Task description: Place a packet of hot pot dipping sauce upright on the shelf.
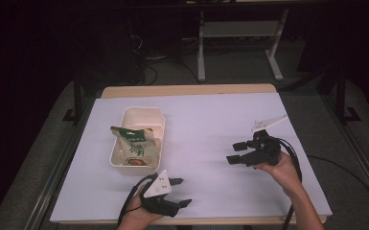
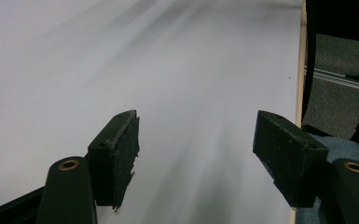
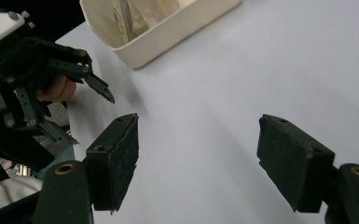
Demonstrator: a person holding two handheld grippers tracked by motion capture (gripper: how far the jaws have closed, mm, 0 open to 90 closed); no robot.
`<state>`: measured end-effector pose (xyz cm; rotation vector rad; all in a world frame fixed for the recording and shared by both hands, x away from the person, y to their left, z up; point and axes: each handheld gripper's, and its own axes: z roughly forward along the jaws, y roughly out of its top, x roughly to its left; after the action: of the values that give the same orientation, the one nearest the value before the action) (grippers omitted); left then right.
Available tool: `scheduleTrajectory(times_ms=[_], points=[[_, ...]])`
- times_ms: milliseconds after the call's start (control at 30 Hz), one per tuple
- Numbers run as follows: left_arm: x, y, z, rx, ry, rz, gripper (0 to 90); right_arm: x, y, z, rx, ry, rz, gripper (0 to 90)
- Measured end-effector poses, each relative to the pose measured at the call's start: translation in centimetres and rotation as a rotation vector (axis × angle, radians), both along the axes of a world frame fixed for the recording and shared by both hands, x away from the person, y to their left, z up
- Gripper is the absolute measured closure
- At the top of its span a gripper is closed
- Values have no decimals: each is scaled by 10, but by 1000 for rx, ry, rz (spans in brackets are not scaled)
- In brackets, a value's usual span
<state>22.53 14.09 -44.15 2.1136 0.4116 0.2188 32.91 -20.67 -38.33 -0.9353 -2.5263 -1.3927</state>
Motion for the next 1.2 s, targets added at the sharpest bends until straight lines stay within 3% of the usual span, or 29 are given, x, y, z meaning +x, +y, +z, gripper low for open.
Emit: scheduleTrajectory(times_ms=[567, 1200], points=[[1, 0, 0, 0, 4, 4, 308, -24, -28, -25, -16, 14, -46, 282], [0, -1, 1, -8, 11, -1, 310, -55, -45, -49, -39, 19, -88, 270]])
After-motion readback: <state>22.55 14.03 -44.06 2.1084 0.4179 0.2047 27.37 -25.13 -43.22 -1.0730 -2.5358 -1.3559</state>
